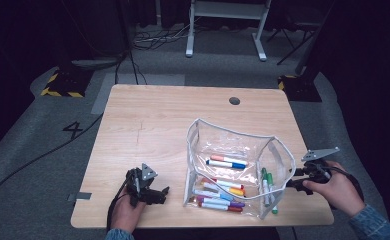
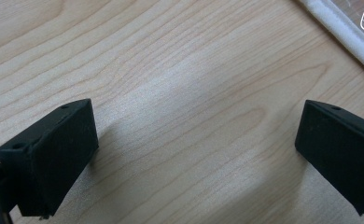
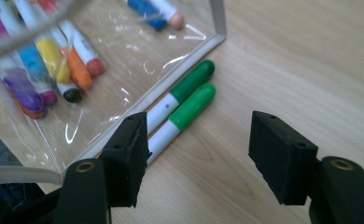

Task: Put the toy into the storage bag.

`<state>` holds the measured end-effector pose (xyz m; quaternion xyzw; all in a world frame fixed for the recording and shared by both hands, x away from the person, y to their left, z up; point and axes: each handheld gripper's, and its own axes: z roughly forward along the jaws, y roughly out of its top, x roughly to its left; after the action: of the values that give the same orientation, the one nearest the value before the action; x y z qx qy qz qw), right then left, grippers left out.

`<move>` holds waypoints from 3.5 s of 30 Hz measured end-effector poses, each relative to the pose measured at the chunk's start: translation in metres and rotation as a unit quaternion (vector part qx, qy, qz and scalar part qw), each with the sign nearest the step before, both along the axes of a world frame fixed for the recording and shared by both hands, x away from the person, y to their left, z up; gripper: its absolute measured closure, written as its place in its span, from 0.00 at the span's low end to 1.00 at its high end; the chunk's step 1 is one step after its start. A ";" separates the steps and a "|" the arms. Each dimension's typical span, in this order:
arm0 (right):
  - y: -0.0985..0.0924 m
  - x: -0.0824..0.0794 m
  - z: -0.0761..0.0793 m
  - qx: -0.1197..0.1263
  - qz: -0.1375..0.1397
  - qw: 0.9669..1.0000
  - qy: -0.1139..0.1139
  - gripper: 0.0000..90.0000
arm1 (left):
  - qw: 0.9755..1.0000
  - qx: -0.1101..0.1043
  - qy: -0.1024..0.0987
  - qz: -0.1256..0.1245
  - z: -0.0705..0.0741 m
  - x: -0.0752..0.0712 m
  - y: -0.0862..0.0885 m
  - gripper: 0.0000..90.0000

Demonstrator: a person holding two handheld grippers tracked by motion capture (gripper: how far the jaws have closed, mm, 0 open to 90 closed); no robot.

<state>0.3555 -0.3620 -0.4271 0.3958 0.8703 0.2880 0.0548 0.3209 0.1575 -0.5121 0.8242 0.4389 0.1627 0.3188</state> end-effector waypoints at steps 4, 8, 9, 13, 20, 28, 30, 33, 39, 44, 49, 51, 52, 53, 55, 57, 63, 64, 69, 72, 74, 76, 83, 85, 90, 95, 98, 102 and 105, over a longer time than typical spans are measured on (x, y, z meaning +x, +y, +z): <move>0.005 -0.002 -0.023 0.004 0.000 1.000 0.018 0.42 | 1.000 0.000 0.000 0.000 0.000 0.000 0.000 0.00; 0.010 -0.002 -0.040 0.012 0.000 0.999 0.030 0.42 | 1.000 0.000 0.000 0.000 0.000 0.000 0.000 0.00; 0.012 -0.003 -0.043 0.014 0.001 0.999 0.030 0.42 | 1.000 0.001 0.000 0.000 0.000 0.000 0.000 0.00; 0.017 -0.004 -0.052 0.008 0.000 0.999 0.032 0.47 | 1.000 0.000 0.000 0.000 0.000 0.000 0.000 0.00; 0.008 -0.002 -0.050 -0.046 -0.028 0.998 0.014 0.75 | 1.000 0.000 0.000 0.000 0.000 0.000 0.000 0.00; -0.002 0.003 -0.048 -0.054 -0.053 0.997 0.022 0.86 | 1.000 0.000 0.000 0.000 0.000 0.000 0.000 0.00; -0.005 0.004 -0.040 -0.049 -0.053 0.997 0.016 0.86 | 1.000 0.000 0.000 -0.001 0.000 0.000 0.000 0.00; -0.007 0.004 -0.034 -0.043 -0.052 0.998 0.013 0.86 | 1.000 0.000 0.000 0.000 0.000 0.000 0.000 0.00; -0.011 0.004 0.000 -0.036 -0.046 0.998 -0.004 0.86 | 1.000 0.000 0.000 0.000 0.000 0.000 0.000 0.00; -0.012 0.004 0.026 -0.023 -0.040 0.999 -0.009 0.86 | 1.000 -0.001 0.000 0.004 0.000 -0.002 0.000 0.00; -0.011 0.004 0.054 -0.018 -0.029 0.999 -0.017 0.86 | 1.000 -0.002 0.001 0.005 0.000 -0.002 -0.001 0.00; -0.011 0.004 0.059 -0.018 -0.025 0.999 -0.021 0.86 | 1.000 0.000 0.000 0.004 0.000 -0.002 0.000 0.00; -0.010 0.003 0.065 -0.017 -0.023 0.999 -0.023 0.86 | 1.000 0.001 0.002 0.003 0.000 -0.002 0.000 0.00; -0.010 0.003 0.070 -0.015 -0.020 0.999 -0.025 0.86 | 1.000 0.000 0.000 0.003 0.000 -0.002 0.000 0.00; -0.009 0.003 0.083 -0.014 -0.016 0.999 -0.031 0.86 | 1.000 0.001 0.001 0.003 0.000 -0.002 0.000 0.00; -0.008 0.002 0.092 -0.005 -0.015 0.999 -0.035 0.86 | 1.000 0.000 0.001 0.003 0.000 -0.002 0.000 0.00; -0.004 0.003 0.119 0.013 -0.003 0.999 -0.046 0.86 | 1.000 -0.001 0.000 0.004 0.000 -0.002 0.000 0.00; -0.003 0.003 0.123 0.013 -0.001 0.999 -0.048 0.86 | 1.000 0.001 0.001 0.002 0.000 -0.002 0.000 0.00; 0.006 0.001 0.144 0.026 0.011 0.998 -0.055 0.86 | 1.000 0.001 0.002 0.002 0.000 -0.002 0.000 0.00; 0.013 0.000 0.154 0.025 0.026 0.998 -0.059 0.86 | 1.000 0.000 0.000 0.004 0.000 -0.002 0.000 0.00; 0.022 -0.001 0.163 0.026 0.041 0.997 -0.057 0.86 | 1.000 0.000 0.000 0.003 0.000 -0.002 0.000 0.00; 0.025 -0.001 0.166 0.026 0.046 0.997 -0.059 0.86 | 1.000 0.000 0.000 0.003 0.000 -0.002 0.000 0.00; 0.054 -0.001 0.182 0.020 0.091 0.993 -0.067 0.86 | 1.000 -0.001 0.001 0.004 0.000 -0.002 0.000 0.00; 0.067 -0.002 0.186 0.017 0.114 0.991 -0.069 0.86 | 1.000 0.000 0.000 0.004 0.000 -0.002 0.000 0.00; 0.086 -0.004 0.189 0.013 0.144 0.987 -0.067 0.86 | 1.000 0.002 0.001 0.001 0.000 -0.001 0.000 0.00; 0.108 -0.004 0.189 0.007 0.177 0.982 -0.060 0.86 | 1.000 0.002 0.001 0.000 0.000 -0.001 0.000 0.00; 0.124 -0.004 0.187 0.003 0.200 0.978 -0.057 0.86 | 1.000 0.002 0.001 0.000 0.000 -0.001 0.000 0.00; 0.140 -0.005 0.184 -0.004 0.221 0.974 -0.049 0.86 | 1.000 0.001 0.001 0.000 0.000 -0.001 0.000 0.00; 0.148 -0.006 0.181 -0.004 0.231 0.972 -0.044 0.86 | 1.000 0.001 0.001 0.000 0.000 -0.001 0.000 0.00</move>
<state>0.3494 -0.2137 -0.2458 0.1704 0.9361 0.3066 0.0265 0.3195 0.1579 -0.5117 0.8248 0.4391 0.1625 0.3171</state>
